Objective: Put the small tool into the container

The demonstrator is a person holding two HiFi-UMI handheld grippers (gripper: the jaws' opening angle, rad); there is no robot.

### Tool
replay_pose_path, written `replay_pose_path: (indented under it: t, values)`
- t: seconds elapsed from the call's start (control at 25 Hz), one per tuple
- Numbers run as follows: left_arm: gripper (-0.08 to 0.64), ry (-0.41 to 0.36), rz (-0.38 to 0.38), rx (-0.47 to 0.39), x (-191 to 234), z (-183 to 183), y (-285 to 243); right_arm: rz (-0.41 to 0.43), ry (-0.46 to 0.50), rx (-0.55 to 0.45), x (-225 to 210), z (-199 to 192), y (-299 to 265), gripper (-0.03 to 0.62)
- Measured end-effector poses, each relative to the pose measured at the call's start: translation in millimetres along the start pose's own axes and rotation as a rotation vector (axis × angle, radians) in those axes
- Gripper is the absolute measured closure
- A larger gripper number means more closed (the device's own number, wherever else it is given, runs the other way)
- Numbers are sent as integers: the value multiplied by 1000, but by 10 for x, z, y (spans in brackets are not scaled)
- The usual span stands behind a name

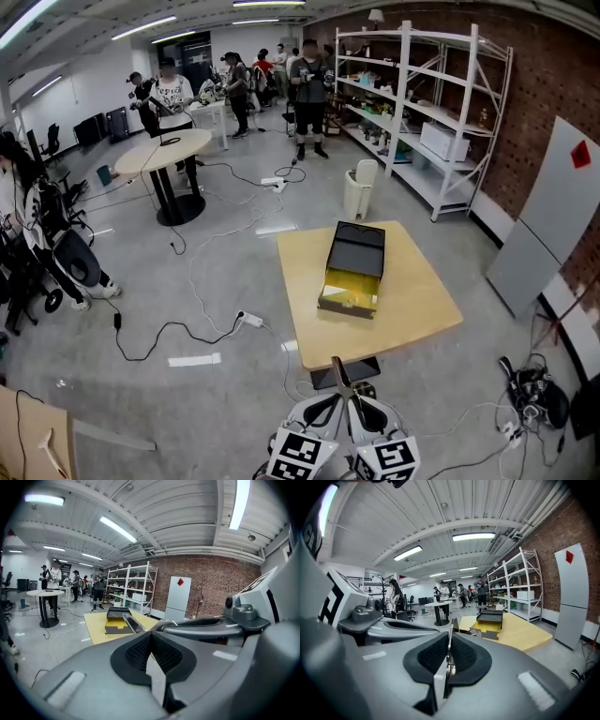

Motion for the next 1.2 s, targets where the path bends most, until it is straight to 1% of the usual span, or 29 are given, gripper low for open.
replay_pose_path:
  t: [0.4,0.68,0.8,0.92,1.04,1.2]
  values:
    - [549,-16,-2,-20,144,77,-100,-6,16,-50,-60,108,-163,575]
    - [549,-14,52,-25,255,100,-101,23,18,-63,-65,124,-233,574]
    - [549,-50,63,-12,370,94,-131,20,15,-69,-76,145,-320,575]
    - [549,-95,38,-27,546,202,-240,-18,25,-113,-123,253,-467,575]
    - [549,-103,31,-29,626,236,-264,-30,31,-129,-121,287,-521,575]
    - [549,-106,33,-25,643,228,-225,-17,25,-123,-65,255,-556,574]
Point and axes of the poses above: the fingertips, and each gripper's own axes: y backward along the fingers, x to its left, z out of its top, the point moved 3 cm from there along y, backward along the fingers, and after that the axes turned 6 degrees about -x, right-handed, at the moved point
